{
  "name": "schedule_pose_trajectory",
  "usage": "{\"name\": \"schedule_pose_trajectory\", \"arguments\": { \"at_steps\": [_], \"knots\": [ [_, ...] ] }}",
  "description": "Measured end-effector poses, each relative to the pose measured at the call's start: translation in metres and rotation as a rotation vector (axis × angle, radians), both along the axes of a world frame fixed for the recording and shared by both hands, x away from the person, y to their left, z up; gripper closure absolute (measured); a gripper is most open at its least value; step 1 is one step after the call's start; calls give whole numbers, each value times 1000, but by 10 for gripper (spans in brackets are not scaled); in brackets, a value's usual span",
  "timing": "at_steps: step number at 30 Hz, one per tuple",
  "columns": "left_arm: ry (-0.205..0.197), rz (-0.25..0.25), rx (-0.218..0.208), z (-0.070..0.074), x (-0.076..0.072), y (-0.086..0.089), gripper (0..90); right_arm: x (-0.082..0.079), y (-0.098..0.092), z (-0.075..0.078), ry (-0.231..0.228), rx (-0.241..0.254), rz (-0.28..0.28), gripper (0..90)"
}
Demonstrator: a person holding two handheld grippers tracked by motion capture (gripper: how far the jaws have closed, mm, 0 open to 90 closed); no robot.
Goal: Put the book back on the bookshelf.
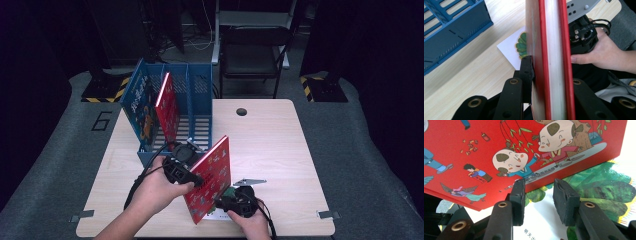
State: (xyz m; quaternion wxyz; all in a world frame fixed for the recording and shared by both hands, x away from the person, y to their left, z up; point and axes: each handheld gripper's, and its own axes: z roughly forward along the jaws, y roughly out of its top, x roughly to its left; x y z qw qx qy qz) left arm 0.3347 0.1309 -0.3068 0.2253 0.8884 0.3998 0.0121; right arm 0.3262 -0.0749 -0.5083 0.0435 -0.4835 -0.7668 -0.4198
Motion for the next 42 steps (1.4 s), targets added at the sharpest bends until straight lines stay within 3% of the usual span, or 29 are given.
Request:
{"name": "schedule_pose_trajectory", "arguments": {
  "at_steps": [18, 31, 42],
  "knots": [
    [-16, -6, 31, -3, 3, -5, 792, 0, 0, 0, 2, 2, -2, 620],
    [-6, -16, 12, -2, 9, -1, 796, 0, -1, -1, 8, 16, -3, 620],
    [-2, -19, -7, 8, 13, 1, 796, -1, -5, 0, 19, 20, -10, 611]
  ]
}}
